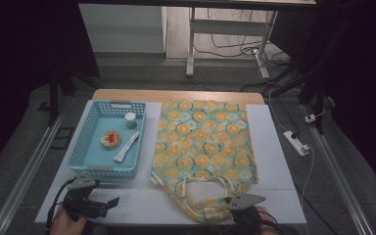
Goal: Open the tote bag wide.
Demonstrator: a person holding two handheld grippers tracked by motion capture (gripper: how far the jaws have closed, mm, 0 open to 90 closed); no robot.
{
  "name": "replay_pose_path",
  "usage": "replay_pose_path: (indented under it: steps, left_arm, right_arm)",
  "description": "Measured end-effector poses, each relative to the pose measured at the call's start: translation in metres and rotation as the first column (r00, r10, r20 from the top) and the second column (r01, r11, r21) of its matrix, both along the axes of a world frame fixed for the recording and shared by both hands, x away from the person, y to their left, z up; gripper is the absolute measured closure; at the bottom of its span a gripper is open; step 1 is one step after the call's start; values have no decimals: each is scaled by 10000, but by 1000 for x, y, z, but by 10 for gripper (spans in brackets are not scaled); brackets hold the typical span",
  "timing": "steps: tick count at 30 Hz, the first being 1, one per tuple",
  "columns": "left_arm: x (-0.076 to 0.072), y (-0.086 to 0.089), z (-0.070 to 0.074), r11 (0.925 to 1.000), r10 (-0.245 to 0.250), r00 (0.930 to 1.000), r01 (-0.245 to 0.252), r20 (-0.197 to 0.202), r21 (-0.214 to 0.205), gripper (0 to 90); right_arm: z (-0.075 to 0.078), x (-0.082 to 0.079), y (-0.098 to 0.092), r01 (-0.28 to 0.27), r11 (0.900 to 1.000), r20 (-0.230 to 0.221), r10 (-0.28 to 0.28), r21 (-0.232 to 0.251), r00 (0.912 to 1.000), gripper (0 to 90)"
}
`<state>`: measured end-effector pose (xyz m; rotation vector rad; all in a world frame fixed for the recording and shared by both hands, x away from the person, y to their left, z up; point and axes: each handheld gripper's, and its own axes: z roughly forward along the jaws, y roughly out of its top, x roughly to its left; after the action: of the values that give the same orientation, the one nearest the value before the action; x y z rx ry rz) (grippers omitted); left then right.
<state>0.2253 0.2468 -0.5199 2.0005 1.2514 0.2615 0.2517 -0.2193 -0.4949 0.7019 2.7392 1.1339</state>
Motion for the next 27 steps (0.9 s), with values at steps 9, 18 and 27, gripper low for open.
replay_pose_path:
  steps: [9, 18, 27]
  left_arm:
    - [0, 0, 0, 10000, 0, 10000, 0, -36, 17, 7]
    - [2, -1, 0, 9999, -31, 10000, 32, -87, 116, 9]
    - [2, -2, -1, 9999, -19, 10000, 20, -92, 130, 12]
  right_arm:
    - [-10, 2, 12, -565, 9982, -536, 552, -223, 9970, 129]
    - [-21, 12, 20, -766, 9852, 127, 794, -1532, 9968, 495]
    - [-12, 20, 12, -868, 9864, -175, 852, -1396, 9962, 891]
